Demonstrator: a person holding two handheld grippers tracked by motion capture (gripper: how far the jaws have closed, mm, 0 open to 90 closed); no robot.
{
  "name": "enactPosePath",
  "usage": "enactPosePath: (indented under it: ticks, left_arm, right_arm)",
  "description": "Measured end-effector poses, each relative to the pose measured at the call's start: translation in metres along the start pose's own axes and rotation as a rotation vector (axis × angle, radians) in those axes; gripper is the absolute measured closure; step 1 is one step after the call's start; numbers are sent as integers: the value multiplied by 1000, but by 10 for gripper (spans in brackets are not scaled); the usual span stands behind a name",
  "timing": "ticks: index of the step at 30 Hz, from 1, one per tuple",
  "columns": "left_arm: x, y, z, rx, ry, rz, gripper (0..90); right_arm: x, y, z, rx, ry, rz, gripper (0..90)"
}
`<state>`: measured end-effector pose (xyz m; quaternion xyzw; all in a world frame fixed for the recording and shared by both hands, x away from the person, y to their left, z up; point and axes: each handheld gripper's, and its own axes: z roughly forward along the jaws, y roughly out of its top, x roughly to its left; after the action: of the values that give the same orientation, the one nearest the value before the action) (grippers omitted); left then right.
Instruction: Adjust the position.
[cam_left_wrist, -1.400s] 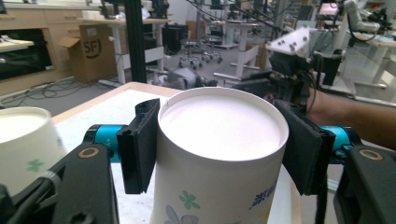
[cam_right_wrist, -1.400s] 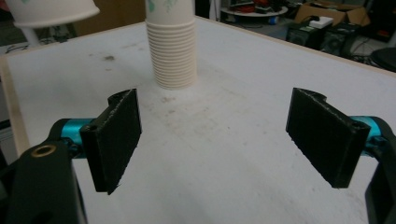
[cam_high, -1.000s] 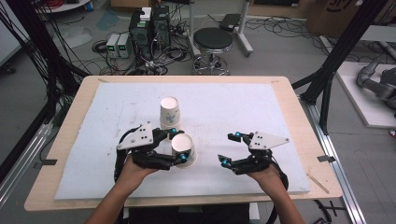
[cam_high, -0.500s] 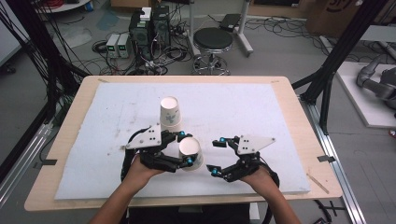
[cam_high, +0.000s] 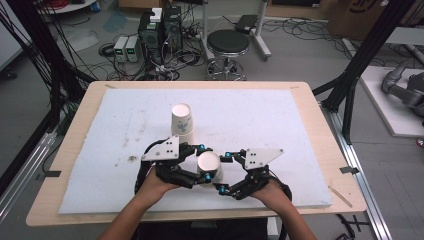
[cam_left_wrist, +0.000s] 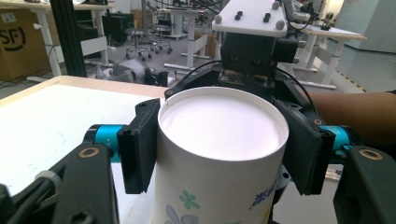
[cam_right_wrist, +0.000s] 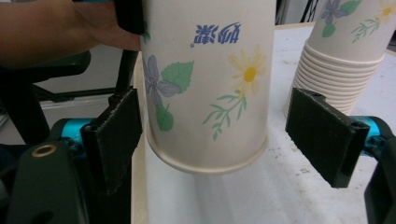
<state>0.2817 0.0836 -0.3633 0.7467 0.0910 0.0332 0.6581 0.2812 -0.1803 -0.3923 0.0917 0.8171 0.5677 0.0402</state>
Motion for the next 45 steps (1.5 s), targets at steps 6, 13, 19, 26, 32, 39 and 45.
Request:
enactPosePath:
  ticks: [6, 13, 19, 26, 32, 39, 45]
  left_arm:
    - [-1, -1, 3, 2, -9, -1, 352]
    - [-1, -1, 5, -11, -18, -1, 353]
    - [-1, -3, 6, -30, -25, -8, 353]
    - [-2, -4, 7, -28, -28, -6, 355]
    - [-3, -7, 6, -25, -21, -14, 283]
    - [-6, -5, 3, 4, 6, -19, 128]
    - [-4, 0, -6, 45, 29, -11, 129]
  right_arm:
    - [1, 0, 5, -1, 16, 0, 190]
    - [0, 0, 10, -17, 27, 6, 195]
    - [-2, -2, 10, -38, 48, 16, 240]
    - [-3, -4, 10, -37, 65, 9, 288]
    - [-2, -3, 11, -8, 59, -5, 299]
    - [-3, -2, 12, 34, 58, -15, 310]
    - [-5, 2, 10, 87, 46, -28, 314]
